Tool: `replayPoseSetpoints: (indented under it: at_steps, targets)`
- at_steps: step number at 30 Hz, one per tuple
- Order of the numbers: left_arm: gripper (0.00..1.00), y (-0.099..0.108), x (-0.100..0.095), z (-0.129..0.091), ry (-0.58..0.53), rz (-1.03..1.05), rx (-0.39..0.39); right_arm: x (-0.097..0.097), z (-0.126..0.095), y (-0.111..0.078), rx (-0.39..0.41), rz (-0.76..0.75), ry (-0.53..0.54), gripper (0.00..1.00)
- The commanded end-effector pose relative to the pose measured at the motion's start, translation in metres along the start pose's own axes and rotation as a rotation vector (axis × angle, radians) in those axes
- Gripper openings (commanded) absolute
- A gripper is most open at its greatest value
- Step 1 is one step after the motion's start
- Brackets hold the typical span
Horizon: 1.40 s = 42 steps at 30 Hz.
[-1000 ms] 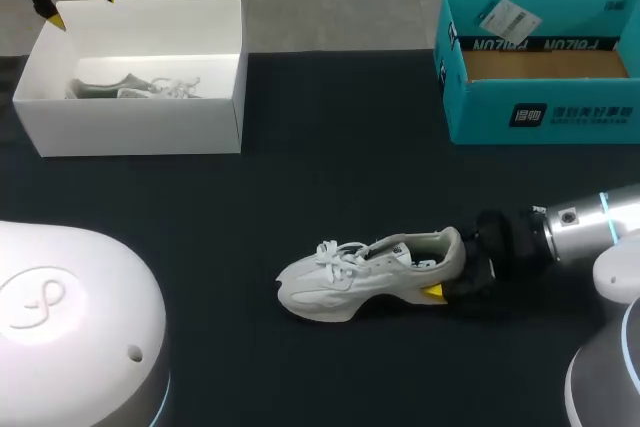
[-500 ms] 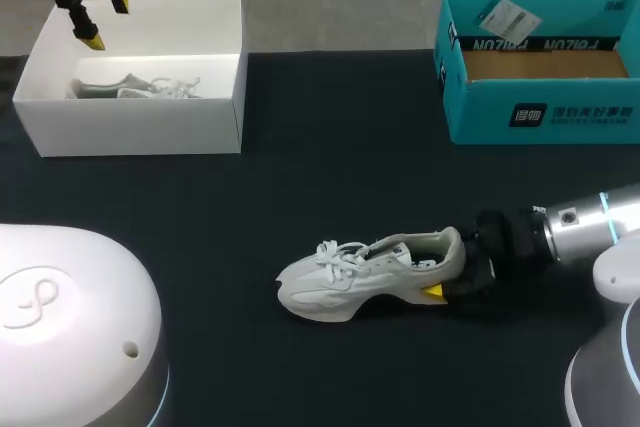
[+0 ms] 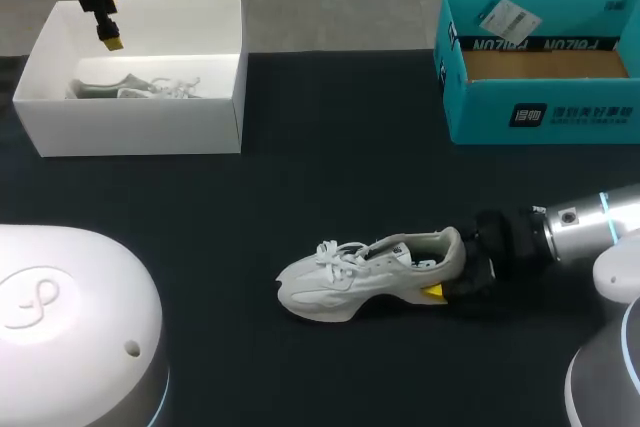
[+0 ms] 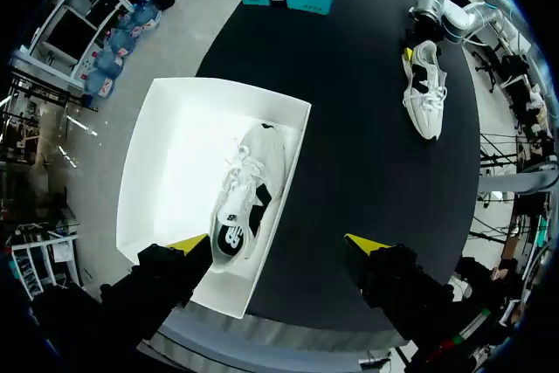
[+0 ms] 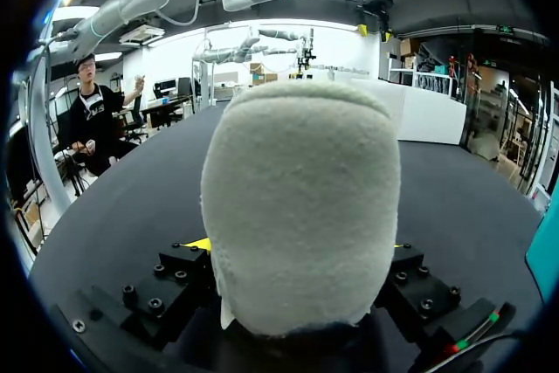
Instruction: Take the shoe out of the shoebox, open the shoe tongue, remove and reinsert the insole, then place the shoe into the shoebox
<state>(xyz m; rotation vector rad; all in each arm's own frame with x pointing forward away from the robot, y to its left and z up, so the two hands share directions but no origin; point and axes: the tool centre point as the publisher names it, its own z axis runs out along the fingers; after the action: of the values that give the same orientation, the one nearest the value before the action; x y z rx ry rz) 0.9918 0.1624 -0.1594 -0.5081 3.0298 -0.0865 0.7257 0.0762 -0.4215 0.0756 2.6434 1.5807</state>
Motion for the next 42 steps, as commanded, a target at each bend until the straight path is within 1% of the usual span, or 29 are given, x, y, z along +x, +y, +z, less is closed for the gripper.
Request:
replayPoseSetpoints:
  at_steps: [1, 2, 3, 5, 6, 7, 8, 9, 10, 11, 12, 14, 15, 16, 17, 18, 19, 20, 21, 23, 24, 25, 26, 29, 32, 34, 36, 38, 42]
  targets:
    - [1.0, -0.002, 0.001, 0.0, -0.015, -0.521, -0.044, 0.0, 0.001, 0.0, 0.003, -0.001, -0.003, 0.0]
    - [1.0, -0.005, 0.002, 0.001, 0.006, -0.612, -0.058, 0.0, 0.001, 0.0, 0.003, -0.001, -0.003, 0.0]
    - [1.0, -0.008, 0.003, 0.002, -0.035, -0.684, -0.092, 0.0, 0.001, 0.0, 0.003, -0.001, -0.003, 0.0]
    - [1.0, -0.012, 0.008, 0.002, -0.027, -0.817, -0.1, 0.0, 0.001, 0.0, 0.003, -0.001, -0.003, 0.0]
    - [1.0, -0.013, 0.011, 0.003, -0.049, -0.887, -0.091, 0.0, 0.001, 0.0, 0.003, -0.001, -0.003, 0.0]
    - [1.0, -0.013, 0.012, 0.003, -0.052, -0.957, -0.111, 0.0, 0.001, 0.0, 0.003, -0.001, -0.003, 0.0]
    - [1.0, -0.014, 0.015, 0.003, -0.076, -0.987, -0.09, 0.0, 0.001, 0.0, 0.003, -0.001, -0.003, 0.0]
    - [1.0, -0.014, 0.018, 0.003, -0.082, -1.082, -0.107, 0.0, 0.001, 0.0, 0.003, -0.001, -0.003, 0.0]
    - [1.0, -0.016, 0.021, 0.004, -0.089, -1.079, -0.09, 0.0, 0.001, 0.0, 0.003, -0.001, -0.003, 0.0]
    - [1.0, -0.017, 0.025, 0.003, -0.085, -1.136, -0.078, 0.0, 0.001, 0.0, 0.003, -0.001, -0.003, 0.0]
    - [1.0, -0.019, 0.027, 0.003, -0.081, -1.184, -0.095, 0.0, 0.001, 0.0, 0.003, -0.001, -0.003, 0.0]
    - [1.0, -0.022, 0.034, 0.003, -0.093, -1.25, -0.085, 0.0, 0.001, 0.0, 0.003, -0.001, -0.003, 0.0]
    - [1.0, -0.026, 0.038, 0.003, -0.119, -1.264, -0.102, 0.0, 0.001, 0.0, 0.003, -0.001, -0.003, 0.0]
    - [1.0, -0.029, 0.043, 0.003, -0.123, -1.286, -0.083, 0.0, 0.001, 0.0, 0.003, -0.001, -0.003, 0.0]
    - [1.0, -0.034, 0.049, 0.003, -0.15, -1.333, -0.113, 0.0, 0.001, 0.0, 0.003, -0.001, -0.003, 0.0]
    - [1.0, -0.039, 0.055, 0.003, -0.156, -1.332, -0.097, 0.0, 0.001, 0.0, 0.003, -0.001, -0.003, 0.0]
    - [1.0, -0.042, 0.061, 0.002, -0.127, -1.369, -0.076, 0.0, 0.001, 0.0, 0.003, -0.001, -0.003, 0.0]
    - [1.0, -0.047, 0.066, 0.002, -0.161, -1.368, -0.098, 0.0, 0.001, 0.0, 0.003, -0.001, -0.003, 0.0]
    - [1.0, -0.051, 0.072, 0.002, -0.169, -1.401, -0.082, 0.0, 0.001, 0.0, 0.003, -0.001, -0.003, 0.0]
    - [1.0, -0.064, 0.085, 0.003, -0.169, -1.4, -0.093, 0.0, 0.001, 0.0, 0.003, -0.001, -0.003, 0.0]
    - [1.0, -0.071, 0.09, 0.005, -0.181, -1.403, -0.125, 0.0, 0.001, 0.0, 0.003, -0.001, -0.003, 0.0]
    - [1.0, -0.076, 0.096, 0.007, -0.17, -1.411, -0.098, 0.0, 0.001, 0.0, 0.003, -0.001, -0.003, 0.0]
    - [1.0, -0.079, 0.099, 0.008, -0.151, -1.416, -0.105, 0.0, 0.001, 0.0, 0.003, -0.001, -0.003, 0.0]
    - [1.0, -0.1, 0.12, 0.015, -0.163, -1.411, -0.111, 0.0, 0.001, 0.0, 0.003, -0.001, -0.003, 0.0]
    - [1.0, -0.114, 0.135, 0.023, -0.138, -1.418, -0.103, 0.0, 0.001, 0.0, 0.003, -0.001, -0.003, 0.0]
    - [1.0, -0.12, 0.145, 0.027, -0.13, -1.42, -0.095, 0.0, 0.001, 0.0, 0.003, -0.001, -0.003, 0.0]
    - [1.0, -0.125, 0.154, 0.029, -0.092, -1.417, -0.083, 0.0, 0.001, 0.0, 0.003, -0.001, -0.003, 0.0]
    - [1.0, -0.132, 0.164, 0.032, -0.121, -1.438, -0.083, 0.0, 0.001, 0.0, 0.003, -0.001, -0.003, 0.0]
    - [1.0, -0.139, 0.181, 0.037, -0.111, -1.454, -0.052, 0.0, 0.001, 0.0, 0.003, -0.001, -0.003, 0.0]
